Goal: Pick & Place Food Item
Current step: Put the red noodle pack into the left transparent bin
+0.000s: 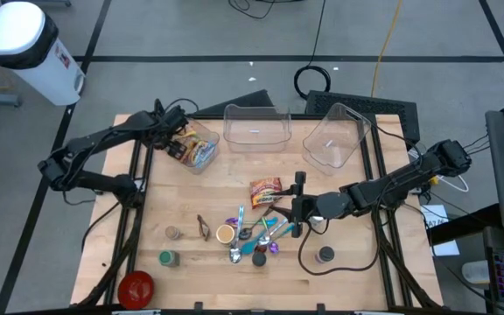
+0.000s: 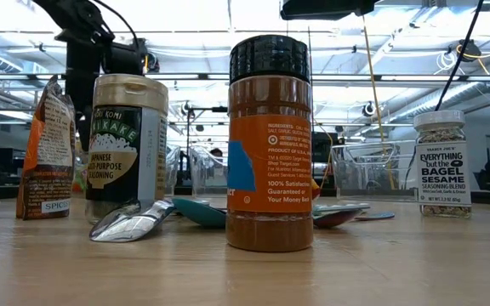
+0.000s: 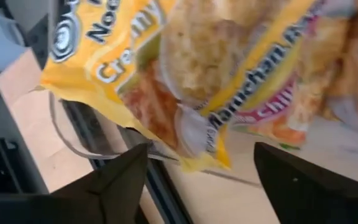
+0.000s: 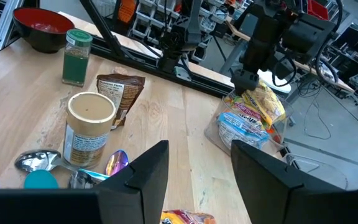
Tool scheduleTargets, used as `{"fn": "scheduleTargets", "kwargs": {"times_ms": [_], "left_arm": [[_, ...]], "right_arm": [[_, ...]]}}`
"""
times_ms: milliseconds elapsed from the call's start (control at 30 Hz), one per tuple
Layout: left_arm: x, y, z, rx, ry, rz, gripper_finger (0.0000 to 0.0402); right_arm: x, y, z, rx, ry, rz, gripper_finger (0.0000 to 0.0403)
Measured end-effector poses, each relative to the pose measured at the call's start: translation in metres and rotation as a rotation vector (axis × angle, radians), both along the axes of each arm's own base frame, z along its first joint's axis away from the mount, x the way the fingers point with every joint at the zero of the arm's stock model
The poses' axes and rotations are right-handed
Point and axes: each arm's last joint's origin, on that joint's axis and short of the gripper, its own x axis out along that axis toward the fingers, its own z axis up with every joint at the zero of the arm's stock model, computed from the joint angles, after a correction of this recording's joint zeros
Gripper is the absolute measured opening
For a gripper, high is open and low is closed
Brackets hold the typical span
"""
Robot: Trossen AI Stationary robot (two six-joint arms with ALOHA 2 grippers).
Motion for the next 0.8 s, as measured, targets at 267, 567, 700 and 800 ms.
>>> {"fn": "scheduleTargets", "kwargs": {"times_ms": [267, 567, 700, 800], "left_arm": [[0.008, 0.001, 0.03, 0.042, -0.096, 0.005, 0.0347], [0.028, -0.037, 0.046, 0.228, -0.442, -0.346, 0.0349], [0.034, -0.061, 0.035, 0.262, -0.639, -0.522, 0.0349], [0.033, -0.075, 0.026, 0.316, -0.745, -0.583, 0.0349]], "right_arm": [[0.0, 0.0, -0.002, 0.012, 0.013, -0.005, 0.0164], [-0.002, -0.018, -0.014, 0.115, 0.123, -0.118, 0.0164], [-0.002, -0.028, -0.018, 0.155, 0.157, -0.174, 0.0164], [-0.002, -0.034, -0.022, 0.159, 0.189, -0.2, 0.0164]]}}
